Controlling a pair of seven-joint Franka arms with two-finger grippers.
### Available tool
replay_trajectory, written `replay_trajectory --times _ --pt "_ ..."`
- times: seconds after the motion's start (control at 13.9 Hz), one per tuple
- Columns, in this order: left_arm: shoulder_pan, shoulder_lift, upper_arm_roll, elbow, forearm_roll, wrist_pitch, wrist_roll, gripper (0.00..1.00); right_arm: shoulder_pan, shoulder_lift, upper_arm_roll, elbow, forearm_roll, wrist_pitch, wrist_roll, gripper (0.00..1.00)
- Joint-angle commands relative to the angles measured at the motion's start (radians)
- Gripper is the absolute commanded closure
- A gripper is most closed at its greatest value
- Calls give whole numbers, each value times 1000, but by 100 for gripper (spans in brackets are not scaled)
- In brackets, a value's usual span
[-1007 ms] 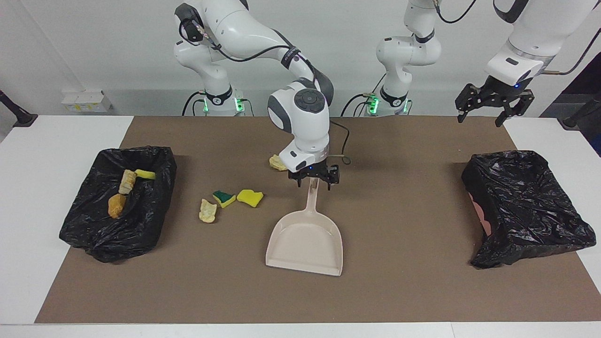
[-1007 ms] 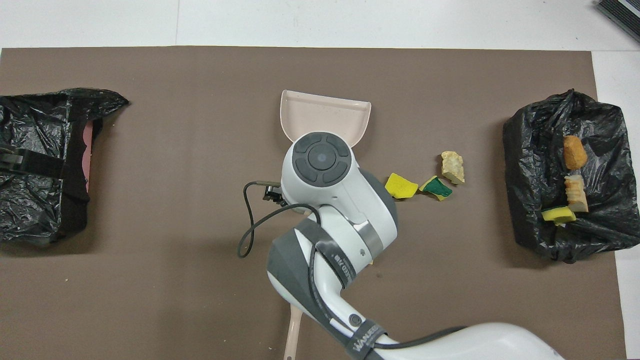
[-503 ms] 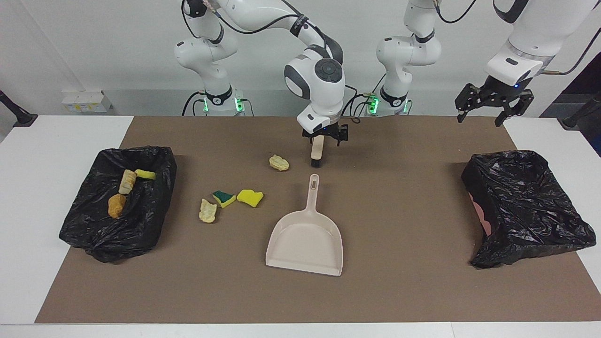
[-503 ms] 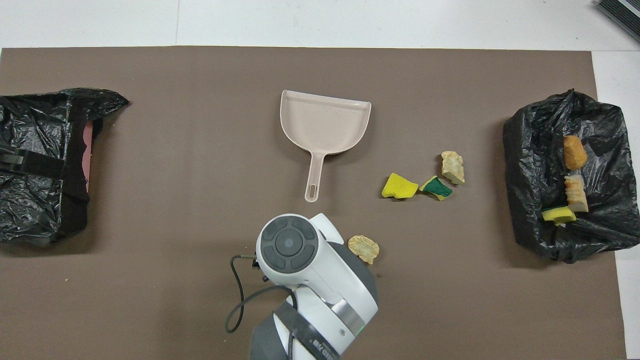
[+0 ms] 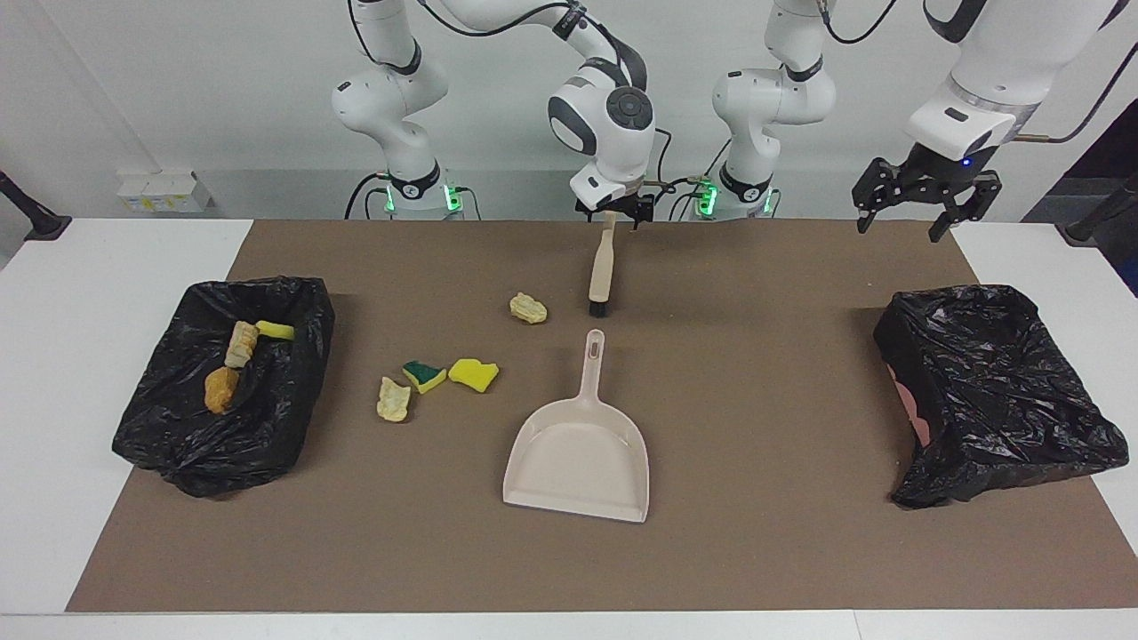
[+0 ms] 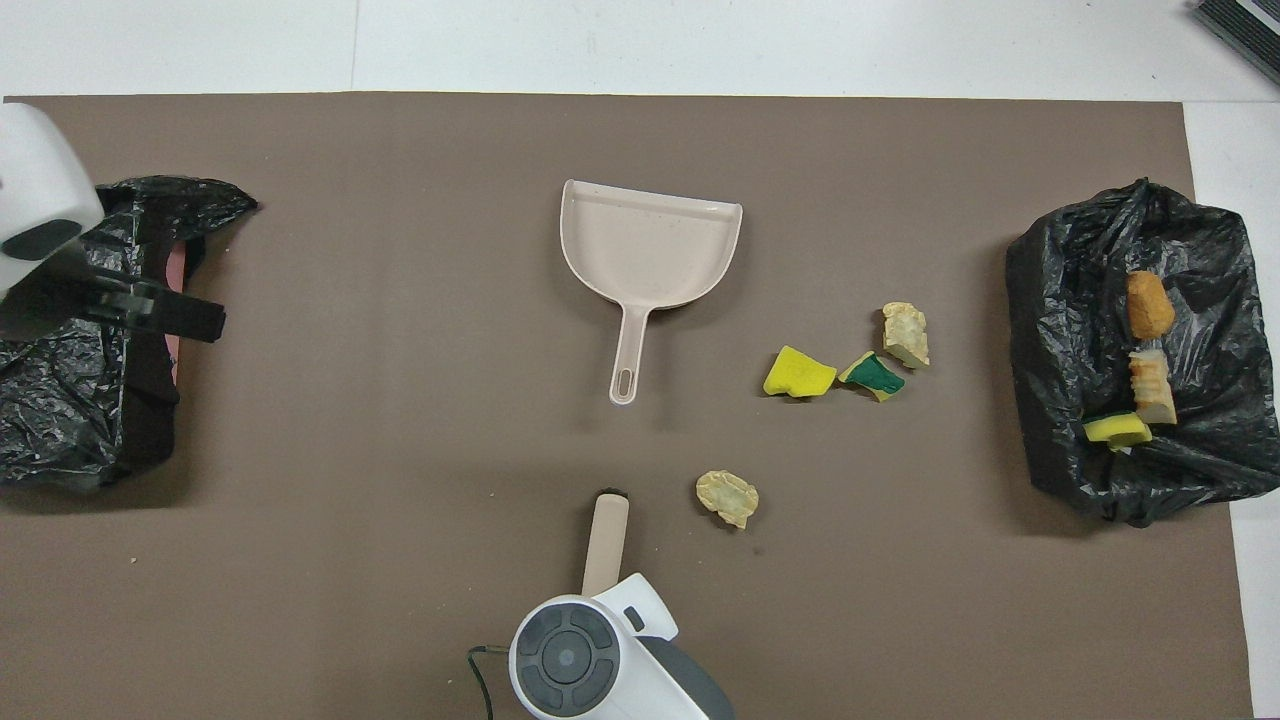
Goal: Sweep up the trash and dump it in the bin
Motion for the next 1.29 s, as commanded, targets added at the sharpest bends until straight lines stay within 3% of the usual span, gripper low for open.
replay_trajectory --times 0.0,0.22,0.43,0.72,1.01,1.22 --pt "-10 41 -74 -42 -7 105 -111 0 1 -28 -2 -29 25 30 10 34" --pt "-12 109 -191 -71 4 214 -283 0 5 -31 -2 -29 25 30 10 100" --pt "-13 187 -288 -88 36 319 -431 0 5 -27 -2 -18 25 4 12 100" --pt "-33 339 -411 -88 209 457 -673 0 -25 -59 -8 2 23 -146 13 100" --pt "-59 413 -446 -101 212 526 -708 0 -181 -196 -8 -4 9 -342 -15 100" --pt "-88 446 -446 -140 223 595 -754 0 -312 -257 -10 -6 -5 -436 -112 100"
